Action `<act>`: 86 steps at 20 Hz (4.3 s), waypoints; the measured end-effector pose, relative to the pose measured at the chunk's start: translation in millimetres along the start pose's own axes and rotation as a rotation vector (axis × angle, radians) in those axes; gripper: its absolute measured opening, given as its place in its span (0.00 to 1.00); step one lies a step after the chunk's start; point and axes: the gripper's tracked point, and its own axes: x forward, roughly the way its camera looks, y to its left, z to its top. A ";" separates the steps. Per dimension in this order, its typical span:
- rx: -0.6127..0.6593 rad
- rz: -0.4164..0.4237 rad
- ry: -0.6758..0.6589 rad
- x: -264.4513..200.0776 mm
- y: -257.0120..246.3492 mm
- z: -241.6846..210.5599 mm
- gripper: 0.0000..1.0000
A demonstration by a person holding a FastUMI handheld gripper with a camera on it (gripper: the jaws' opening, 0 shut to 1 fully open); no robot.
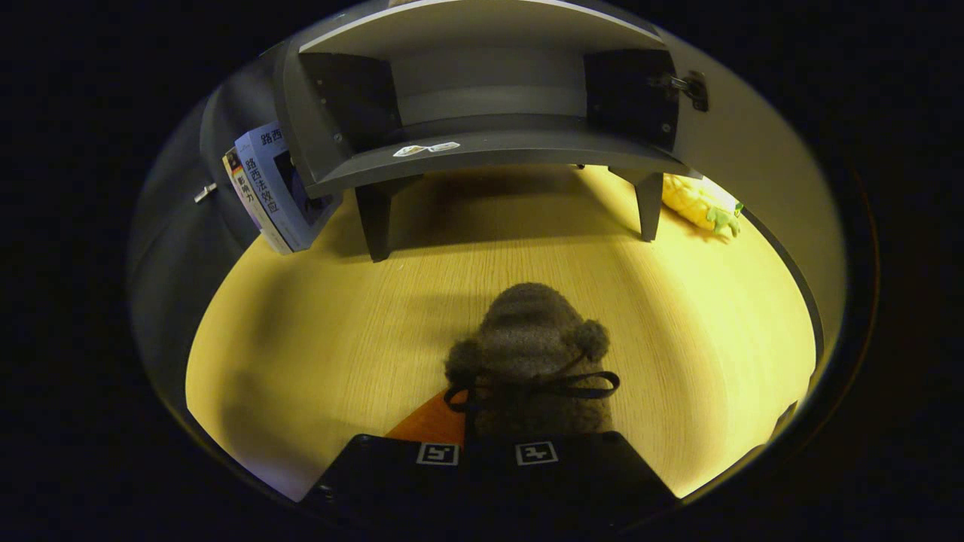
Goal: Open the shoe cabinet door, grab the shoes and put them into the shoe cabinet, then close the shoe cabinet door.
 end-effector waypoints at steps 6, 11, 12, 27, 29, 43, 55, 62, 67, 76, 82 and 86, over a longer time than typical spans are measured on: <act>0.004 -0.050 0.037 -9.3 -6.2 3.2 0.05; -0.036 -0.022 -0.057 -65.8 8.5 55.1 0.05; -0.029 -0.017 -0.079 -80.1 9.2 67.7 0.05; 0.016 -0.067 -0.326 -242.6 -4.2 209.7 0.05; 0.017 -0.081 -0.348 -250.6 -5.4 228.3 0.05; 0.054 -0.089 -0.364 -246.1 4.2 378.4 0.05; 0.172 -0.107 -0.195 -106.1 -25.3 473.0 0.05; 0.155 -0.125 -0.093 -20.4 -37.8 478.2 0.05; 0.128 -0.124 -0.115 -1.6 -37.0 486.9 0.04; 0.177 -0.077 -0.121 -11.7 -36.6 487.6 0.40; 0.126 -0.107 -0.253 -73.7 -30.0 484.2 0.95; 0.098 -0.095 -0.378 -140.5 -14.8 489.2 1.00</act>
